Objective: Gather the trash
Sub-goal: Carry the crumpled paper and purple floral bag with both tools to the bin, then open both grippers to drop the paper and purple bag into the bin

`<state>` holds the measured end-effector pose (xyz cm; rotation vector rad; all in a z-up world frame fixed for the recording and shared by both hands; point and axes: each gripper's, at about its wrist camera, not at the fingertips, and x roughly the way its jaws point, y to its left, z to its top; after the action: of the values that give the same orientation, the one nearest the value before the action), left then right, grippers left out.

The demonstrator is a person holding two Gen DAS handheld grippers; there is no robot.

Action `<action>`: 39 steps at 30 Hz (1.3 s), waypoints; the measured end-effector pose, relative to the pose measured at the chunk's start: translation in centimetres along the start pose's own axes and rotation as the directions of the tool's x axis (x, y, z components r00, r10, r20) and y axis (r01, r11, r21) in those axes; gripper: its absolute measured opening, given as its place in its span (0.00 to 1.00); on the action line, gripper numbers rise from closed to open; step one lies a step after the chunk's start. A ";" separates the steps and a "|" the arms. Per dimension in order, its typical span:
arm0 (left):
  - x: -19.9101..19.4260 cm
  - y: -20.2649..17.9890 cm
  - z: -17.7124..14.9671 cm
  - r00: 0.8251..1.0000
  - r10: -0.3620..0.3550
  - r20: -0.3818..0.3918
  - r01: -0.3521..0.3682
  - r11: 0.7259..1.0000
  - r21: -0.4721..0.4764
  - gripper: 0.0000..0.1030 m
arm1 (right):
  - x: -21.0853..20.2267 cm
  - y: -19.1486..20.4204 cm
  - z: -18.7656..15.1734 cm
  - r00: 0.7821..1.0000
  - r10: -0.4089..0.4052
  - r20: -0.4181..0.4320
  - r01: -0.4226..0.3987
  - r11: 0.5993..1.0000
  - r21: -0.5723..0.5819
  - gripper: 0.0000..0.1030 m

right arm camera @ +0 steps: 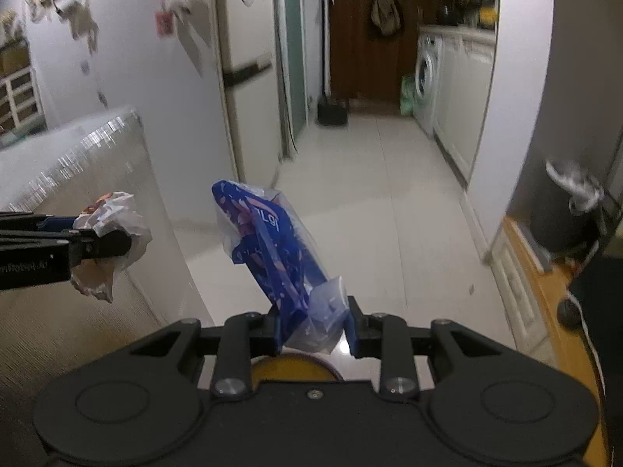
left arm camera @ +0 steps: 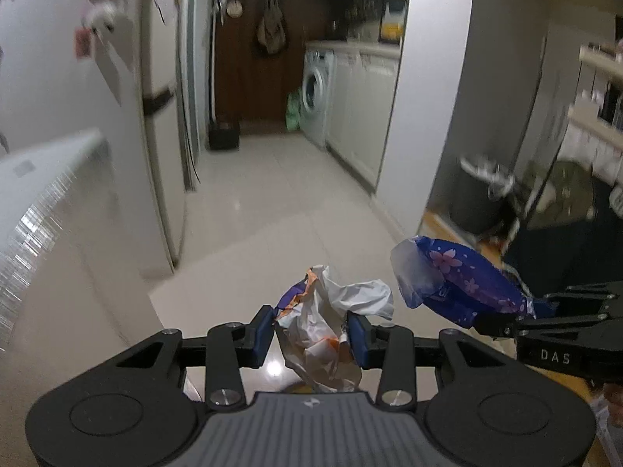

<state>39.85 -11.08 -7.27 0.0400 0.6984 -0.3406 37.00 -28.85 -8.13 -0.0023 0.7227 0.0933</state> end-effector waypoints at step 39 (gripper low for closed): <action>24.1 5.5 -15.5 0.882 0.031 -0.470 -0.080 0.993 -0.085 0.71 | 23.4 0.6 -11.3 0.884 -0.047 -0.464 -0.020 0.990 -0.139 0.33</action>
<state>49.10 -10.60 -34.93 0.0457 1.1937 -0.2396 47.01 -26.69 -32.06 -0.1698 1.1998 0.1325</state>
